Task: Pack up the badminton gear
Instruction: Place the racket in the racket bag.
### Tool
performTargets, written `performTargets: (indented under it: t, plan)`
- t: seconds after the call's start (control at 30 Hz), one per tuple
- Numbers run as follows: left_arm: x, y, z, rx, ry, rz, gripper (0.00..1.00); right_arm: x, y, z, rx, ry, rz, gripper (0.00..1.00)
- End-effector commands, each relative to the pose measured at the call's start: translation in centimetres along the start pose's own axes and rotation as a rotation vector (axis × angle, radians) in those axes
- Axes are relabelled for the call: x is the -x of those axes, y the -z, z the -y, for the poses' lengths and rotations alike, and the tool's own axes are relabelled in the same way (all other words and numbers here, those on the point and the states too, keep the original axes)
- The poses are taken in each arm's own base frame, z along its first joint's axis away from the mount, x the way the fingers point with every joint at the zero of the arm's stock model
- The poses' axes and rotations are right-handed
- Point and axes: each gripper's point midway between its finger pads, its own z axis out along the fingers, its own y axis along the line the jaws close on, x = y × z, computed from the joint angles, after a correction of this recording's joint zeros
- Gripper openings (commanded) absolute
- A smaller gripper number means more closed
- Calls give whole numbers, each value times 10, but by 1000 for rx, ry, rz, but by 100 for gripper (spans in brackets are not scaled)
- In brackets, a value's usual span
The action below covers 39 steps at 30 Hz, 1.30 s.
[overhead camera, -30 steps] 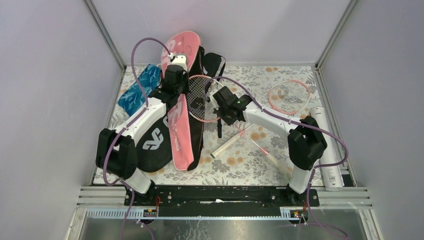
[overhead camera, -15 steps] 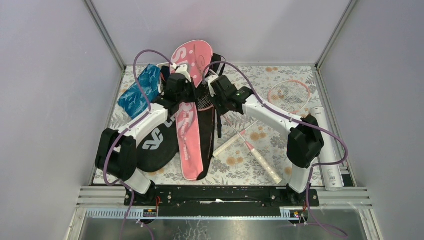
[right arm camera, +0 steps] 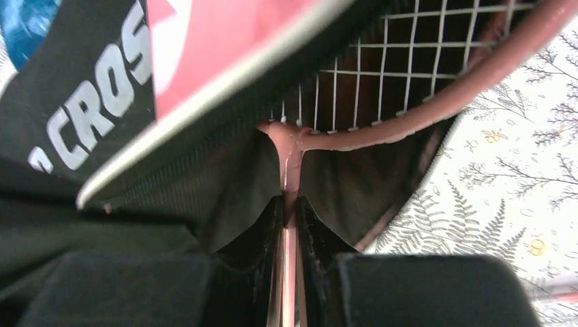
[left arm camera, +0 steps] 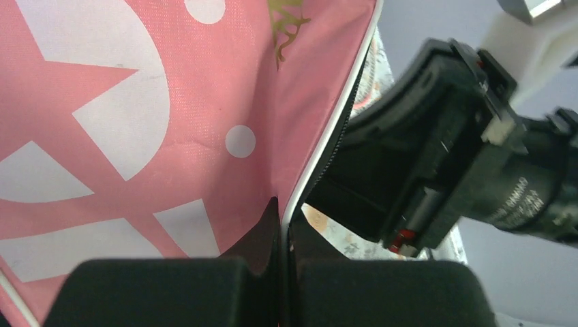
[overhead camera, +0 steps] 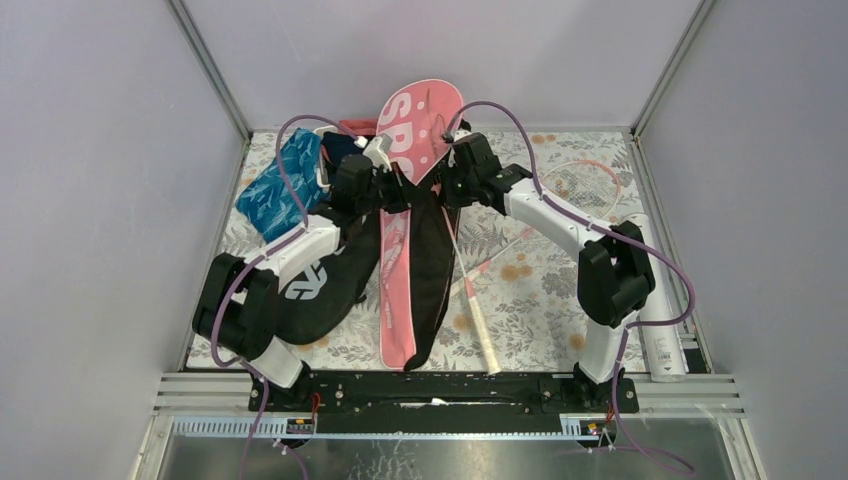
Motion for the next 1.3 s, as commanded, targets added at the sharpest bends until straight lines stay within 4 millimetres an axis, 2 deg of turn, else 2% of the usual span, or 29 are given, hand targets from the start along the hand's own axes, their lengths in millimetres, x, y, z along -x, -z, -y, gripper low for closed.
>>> performTargets:
  t: [0.0,0.2,0.37,0.5,0.67,0.77,0.97,1.07,1.17,1.27]
  plan:
    - [-4,-5,36,-153,16,-15,0,45,2,-19,122,-121,133,0]
    - [-28,-12,39,-163,14,-59,0,55,-1,1,106,-230,146,0]
    - [-51,-20,46,-190,8,-110,0,53,-6,27,86,-359,127,0]
    - [-67,-27,40,-159,-27,-138,0,52,-7,39,107,-469,107,0]
    - [-82,-36,36,-144,-44,-164,0,45,-10,37,198,-597,60,0]
    - [-81,-40,34,-137,-60,-165,0,44,-8,32,284,-675,36,0]
    - [-82,-43,34,-134,-91,-169,0,47,-2,30,382,-727,55,0]
    - [-80,-43,35,-139,-91,-166,0,43,-4,30,389,-701,44,9]
    - [-78,-46,36,-132,-88,-166,0,34,-5,38,334,-630,30,28]
    - [-78,-51,31,-103,-78,-170,0,23,-4,45,284,-567,-3,42]
